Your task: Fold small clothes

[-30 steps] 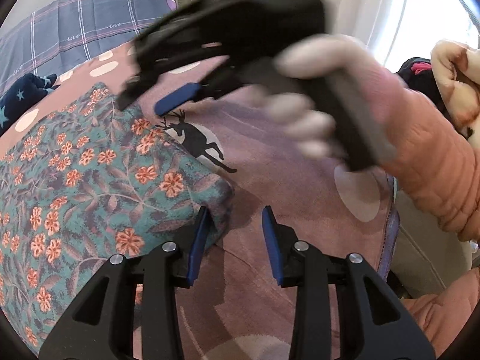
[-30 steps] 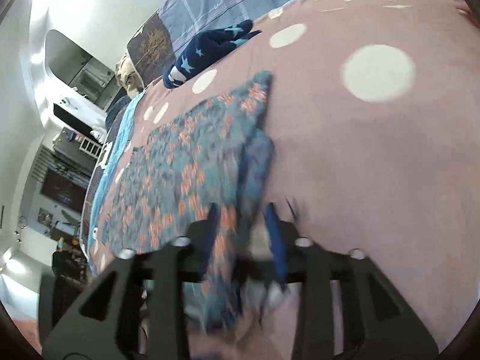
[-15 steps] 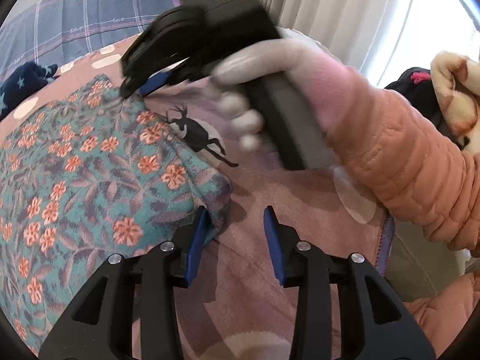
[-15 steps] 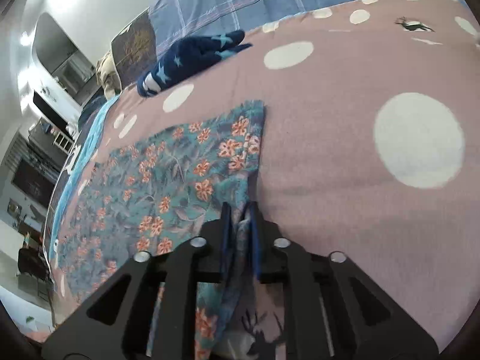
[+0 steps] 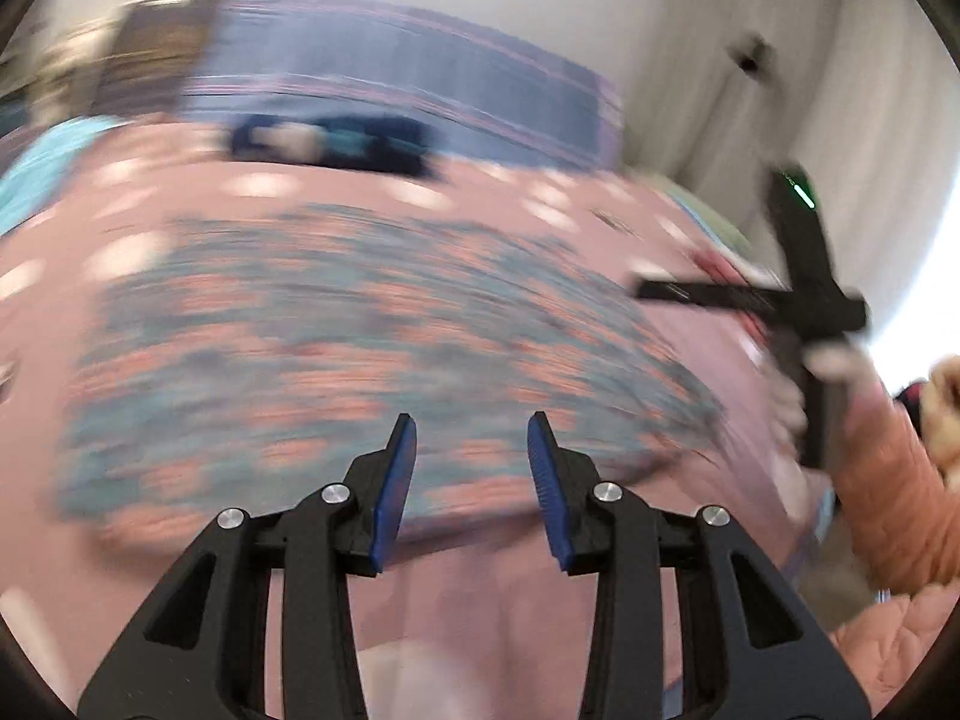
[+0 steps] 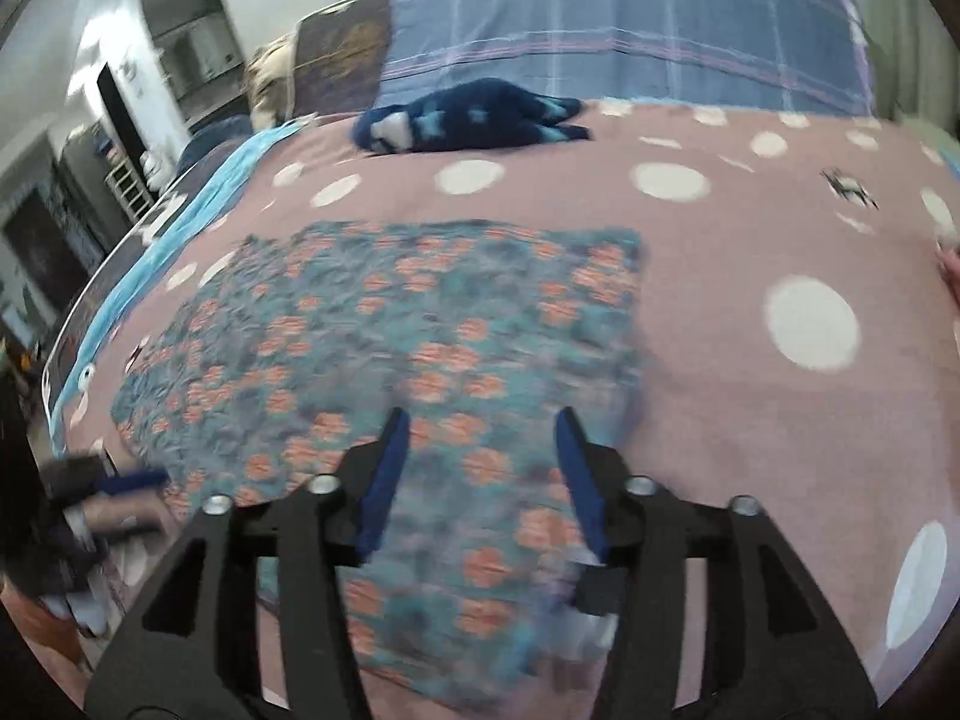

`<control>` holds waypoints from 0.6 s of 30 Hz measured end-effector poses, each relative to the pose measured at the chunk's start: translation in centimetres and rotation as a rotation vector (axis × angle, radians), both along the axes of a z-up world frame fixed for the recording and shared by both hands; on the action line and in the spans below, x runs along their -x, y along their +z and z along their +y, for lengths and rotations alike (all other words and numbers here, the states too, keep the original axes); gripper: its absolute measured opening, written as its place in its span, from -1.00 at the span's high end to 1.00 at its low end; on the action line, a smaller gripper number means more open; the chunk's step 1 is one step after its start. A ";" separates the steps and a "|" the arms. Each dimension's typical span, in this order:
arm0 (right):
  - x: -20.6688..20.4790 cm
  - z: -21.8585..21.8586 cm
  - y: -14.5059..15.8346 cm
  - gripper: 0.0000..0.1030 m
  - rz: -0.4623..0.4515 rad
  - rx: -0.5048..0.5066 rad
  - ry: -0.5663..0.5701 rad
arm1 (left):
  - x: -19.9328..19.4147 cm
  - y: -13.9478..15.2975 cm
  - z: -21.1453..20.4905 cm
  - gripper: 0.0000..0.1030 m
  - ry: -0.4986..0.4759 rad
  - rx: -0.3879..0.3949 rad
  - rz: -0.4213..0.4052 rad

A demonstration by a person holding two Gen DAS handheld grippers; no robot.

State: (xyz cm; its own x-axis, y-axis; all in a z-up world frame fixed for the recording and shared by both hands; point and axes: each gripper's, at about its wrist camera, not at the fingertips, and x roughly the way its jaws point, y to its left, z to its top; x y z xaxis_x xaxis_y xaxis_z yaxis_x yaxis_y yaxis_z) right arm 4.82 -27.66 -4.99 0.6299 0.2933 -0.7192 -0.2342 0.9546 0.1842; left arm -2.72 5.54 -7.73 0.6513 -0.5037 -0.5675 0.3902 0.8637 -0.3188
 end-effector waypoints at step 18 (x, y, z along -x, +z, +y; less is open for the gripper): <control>-4.8 24.2 1.7 0.13 -0.020 0.090 0.258 | -0.6 -2.9 14.0 0.44 0.192 0.057 0.046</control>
